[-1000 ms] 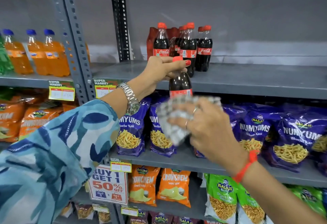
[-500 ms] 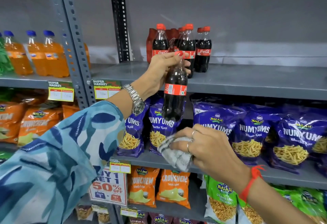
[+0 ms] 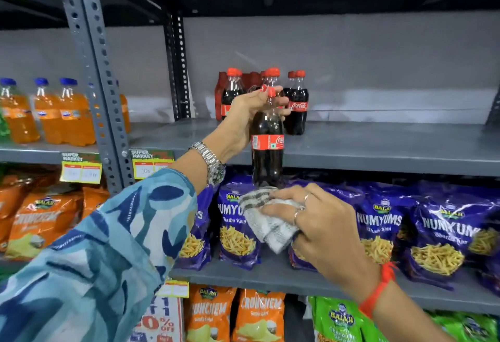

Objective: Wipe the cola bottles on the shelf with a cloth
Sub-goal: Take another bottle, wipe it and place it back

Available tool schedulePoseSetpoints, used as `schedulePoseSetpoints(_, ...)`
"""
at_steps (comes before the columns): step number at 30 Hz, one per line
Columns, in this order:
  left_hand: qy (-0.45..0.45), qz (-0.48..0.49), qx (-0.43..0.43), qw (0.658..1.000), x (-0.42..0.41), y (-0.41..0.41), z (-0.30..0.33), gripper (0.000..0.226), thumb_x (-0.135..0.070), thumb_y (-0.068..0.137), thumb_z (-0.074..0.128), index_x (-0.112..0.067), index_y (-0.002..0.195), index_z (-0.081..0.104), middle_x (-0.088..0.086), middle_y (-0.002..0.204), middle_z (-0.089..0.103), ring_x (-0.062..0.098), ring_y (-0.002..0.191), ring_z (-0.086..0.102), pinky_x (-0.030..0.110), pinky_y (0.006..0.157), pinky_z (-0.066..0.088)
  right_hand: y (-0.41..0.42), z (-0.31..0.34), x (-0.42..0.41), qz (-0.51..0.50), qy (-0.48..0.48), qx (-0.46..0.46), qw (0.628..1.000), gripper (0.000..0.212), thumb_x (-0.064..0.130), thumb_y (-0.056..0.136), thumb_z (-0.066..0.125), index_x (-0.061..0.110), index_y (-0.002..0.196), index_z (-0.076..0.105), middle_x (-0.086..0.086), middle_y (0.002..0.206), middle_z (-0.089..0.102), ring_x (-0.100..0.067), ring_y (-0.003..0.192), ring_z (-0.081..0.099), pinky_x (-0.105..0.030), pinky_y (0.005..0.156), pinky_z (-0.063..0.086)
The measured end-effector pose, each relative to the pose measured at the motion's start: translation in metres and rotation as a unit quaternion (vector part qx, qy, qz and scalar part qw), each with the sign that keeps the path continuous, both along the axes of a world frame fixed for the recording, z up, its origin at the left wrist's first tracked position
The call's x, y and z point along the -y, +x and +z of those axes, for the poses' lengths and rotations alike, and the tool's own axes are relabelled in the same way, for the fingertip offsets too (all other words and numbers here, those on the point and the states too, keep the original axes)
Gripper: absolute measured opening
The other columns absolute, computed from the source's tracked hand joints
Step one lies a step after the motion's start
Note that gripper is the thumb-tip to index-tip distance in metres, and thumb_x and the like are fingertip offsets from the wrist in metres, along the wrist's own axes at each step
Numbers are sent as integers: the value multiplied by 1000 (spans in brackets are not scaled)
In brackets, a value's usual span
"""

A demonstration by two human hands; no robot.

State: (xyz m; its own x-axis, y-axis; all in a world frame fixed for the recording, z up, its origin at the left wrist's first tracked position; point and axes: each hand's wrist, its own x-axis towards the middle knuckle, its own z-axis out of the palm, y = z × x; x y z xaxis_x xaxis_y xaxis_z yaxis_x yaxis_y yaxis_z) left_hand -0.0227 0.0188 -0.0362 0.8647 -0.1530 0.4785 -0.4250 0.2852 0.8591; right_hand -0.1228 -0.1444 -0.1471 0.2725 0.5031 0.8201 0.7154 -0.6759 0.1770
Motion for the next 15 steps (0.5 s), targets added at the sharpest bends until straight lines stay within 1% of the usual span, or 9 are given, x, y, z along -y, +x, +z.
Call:
schedulePoseSetpoints(2, -19, -3, 11, 1000, 5, 5, 13, 26, -20, 95, 42, -7, 106, 62, 3, 87, 72, 18, 78, 69, 39, 84, 52, 3, 12, 5, 1, 37, -12, 999, 55, 2, 60, 45, 30, 97, 75, 10, 102, 70, -20, 72, 58, -25, 53, 44)
schedulePoseSetpoints(4, -23, 5, 31, 999, 11, 11, 25, 27, -22, 95, 42, -9, 106, 62, 2, 86, 73, 19, 82, 69, 37, 85, 52, 6, 20, 8, -6, 46, -3, 999, 54, 7, 61, 40, 29, 96, 75, 9, 103, 69, -20, 73, 59, -25, 53, 45)
schedulePoseSetpoints(8, -15, 8, 37, 999, 27, 19, 46, 25, -20, 97, 40, -8, 103, 61, 3, 90, 70, 14, 79, 68, 26, 71, 56, 13, 23, 14, -12, 49, 3, 999, 51, 4, 61, 44, 28, 95, 75, 7, 101, 70, -21, 71, 59, -27, 53, 48)
schedulePoseSetpoints(9, -3, 11, 36, 999, 32, 24, 50, 25, -20, 97, 39, -9, 101, 61, 2, 92, 68, 14, 81, 66, 28, 73, 56, 15, 22, 15, -14, 51, 1, 999, 52, 3, 60, 44, 28, 95, 74, 7, 101, 70, -21, 71, 59, -28, 52, 49)
schedulePoseSetpoints(11, 27, 14, 35, 999, 41, 34, 58, 25, -21, 96, 40, -12, 98, 63, 2, 93, 62, 19, 89, 56, 35, 84, 47, 19, 22, 17, -17, 53, -4, 998, 55, 5, 59, 39, 28, 96, 74, 8, 102, 69, -21, 71, 59, -28, 52, 49)
schedulePoseSetpoints(12, 39, 15, 33, 999, 46, 39, 61, 25, -22, 96, 40, -13, 98, 63, 2, 92, 58, 22, 91, 52, 37, 86, 44, 22, 22, 19, -17, 56, -5, 998, 56, 6, 59, 37, 28, 95, 74, 8, 102, 69, -20, 70, 59, -28, 51, 49)
schedulePoseSetpoints(13, 53, 19, 35, 998, 51, 44, 65, 25, -21, 96, 40, -13, 99, 63, 1, 90, 56, 22, 90, 50, 37, 86, 42, 24, 23, 21, -19, 58, -5, 998, 56, 7, 60, 37, 28, 95, 75, 9, 101, 69, -20, 70, 58, -27, 51, 48)
schedulePoseSetpoints(15, 81, 43, 41, 995, 59, 54, 69, 25, -19, 96, 40, -11, 105, 62, -1, 89, 57, 15, 84, 50, 30, 80, 42, 27, 23, 23, -25, 59, -3, 998, 56, 6, 60, 35, 29, 93, 75, 10, 100, 69, -17, 68, 58, -24, 49, 45)
